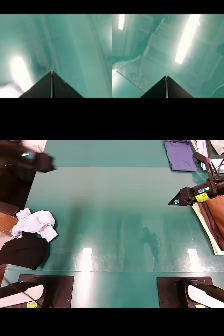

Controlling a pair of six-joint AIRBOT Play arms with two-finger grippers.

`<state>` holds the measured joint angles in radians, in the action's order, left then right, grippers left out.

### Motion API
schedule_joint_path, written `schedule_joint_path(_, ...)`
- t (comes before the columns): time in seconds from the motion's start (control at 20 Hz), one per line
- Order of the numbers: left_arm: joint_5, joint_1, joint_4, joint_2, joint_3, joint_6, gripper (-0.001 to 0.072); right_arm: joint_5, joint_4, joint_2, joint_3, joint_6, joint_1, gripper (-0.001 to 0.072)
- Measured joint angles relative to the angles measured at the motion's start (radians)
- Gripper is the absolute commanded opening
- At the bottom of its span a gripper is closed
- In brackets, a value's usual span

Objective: Fold the shirts.

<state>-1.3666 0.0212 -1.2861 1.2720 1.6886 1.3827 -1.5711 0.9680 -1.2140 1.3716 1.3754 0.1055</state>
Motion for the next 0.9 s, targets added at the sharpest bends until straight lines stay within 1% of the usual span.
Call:
schedule_joint_path(0.15, -0.002, 0.178, -0.02, -0.126, -0.215, 0.003, 0.0027, -0.003, 0.0, 0.0, 0.0, 0.0, 0.0, 0.0013)
schedule_joint_path(0.2, -0.001, 0.225, -0.028, -0.15, -0.289, 0.003, 0.0249, -0.002, 0.0, 0.0, 0.0, 0.0, 0.0, 0.0013)
schedule_joint_path(0.25, 0.005, 0.262, -0.035, -0.169, -0.353, 0.004, 0.069, 0.001, 0.0, 0.0, 0.0, 0.0, 0.0, 0.0013)
schedule_joint_path(0.3, 0.018, 0.292, -0.042, -0.183, -0.422, 0.004, 0.072, 0.004, 0.0, 0.0, 0.0, 0.001, 0.0, 0.0014)
schedule_joint_path(0.4, 0.074, 0.326, -0.056, -0.199, -0.545, 0.004, 0.072, 0.007, 0.0, 0.0, 0.0, 0.001, 0.0, 0.0013)
schedule_joint_path(0.6, 0.261, 0.354, -0.102, -0.211, -0.726, 0.003, 0.072, 0.017, 0.0, 0.0, 0.0, 0.001, 0.0, 0.0013)
schedule_joint_path(0.75, 0.393, 0.362, -0.154, -0.199, -0.806, 0.003, 0.072, 0.024, 0.0, 0.0, 0.0, 0.001, 0.0, 0.0014)
schedule_joint_path(0.9, 0.46, 0.365, -0.179, -0.152, -0.837, 0.003, 0.072, 0.029, 0.0, 0.0, 0.0, 0.001, 0.0, 0.0014)
